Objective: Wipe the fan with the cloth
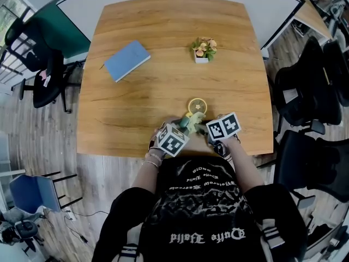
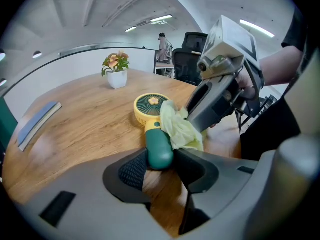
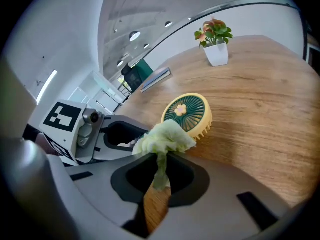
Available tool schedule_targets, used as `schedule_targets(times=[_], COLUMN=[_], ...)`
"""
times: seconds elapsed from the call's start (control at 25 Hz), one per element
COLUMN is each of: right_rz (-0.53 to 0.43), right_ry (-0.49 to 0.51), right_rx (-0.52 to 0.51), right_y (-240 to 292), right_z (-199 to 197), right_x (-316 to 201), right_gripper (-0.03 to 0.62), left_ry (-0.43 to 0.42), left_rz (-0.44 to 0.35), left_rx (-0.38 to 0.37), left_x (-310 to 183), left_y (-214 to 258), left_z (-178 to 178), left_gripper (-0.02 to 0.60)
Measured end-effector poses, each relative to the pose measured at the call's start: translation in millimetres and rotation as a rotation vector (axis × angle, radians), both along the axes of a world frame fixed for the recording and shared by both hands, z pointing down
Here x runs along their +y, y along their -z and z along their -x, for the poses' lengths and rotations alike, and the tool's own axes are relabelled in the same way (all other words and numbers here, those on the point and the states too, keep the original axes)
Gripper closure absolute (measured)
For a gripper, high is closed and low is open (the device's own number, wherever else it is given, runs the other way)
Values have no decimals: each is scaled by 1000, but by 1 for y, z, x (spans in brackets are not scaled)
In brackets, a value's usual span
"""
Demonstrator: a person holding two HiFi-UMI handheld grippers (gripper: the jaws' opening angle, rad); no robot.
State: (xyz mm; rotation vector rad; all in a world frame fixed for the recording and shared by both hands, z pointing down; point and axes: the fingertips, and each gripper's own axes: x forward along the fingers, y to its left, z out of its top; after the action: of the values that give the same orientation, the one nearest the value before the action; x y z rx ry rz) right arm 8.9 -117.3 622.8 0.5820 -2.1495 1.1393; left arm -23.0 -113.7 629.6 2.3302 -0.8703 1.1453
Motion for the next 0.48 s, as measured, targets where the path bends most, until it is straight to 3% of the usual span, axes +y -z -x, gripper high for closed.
schedule_targets(times=[0.2,0.32,0.48], right_rz=[-3,15,28], right_ry=[209,239,225], right_rx=[51,50,42], right_y=[-6,-7,-2], right_z=[14,11,-6], right_x=[21,26,37], right_gripper=[537,539,537], left_ry=[-52,-96,-120], left_rz=[-17,-17,35], left_rx=[20,22,78], left_x=[3,6,14], left_y=[-1,-1,0], left_z=[1,0,-10], left_gripper=[391,378,282])
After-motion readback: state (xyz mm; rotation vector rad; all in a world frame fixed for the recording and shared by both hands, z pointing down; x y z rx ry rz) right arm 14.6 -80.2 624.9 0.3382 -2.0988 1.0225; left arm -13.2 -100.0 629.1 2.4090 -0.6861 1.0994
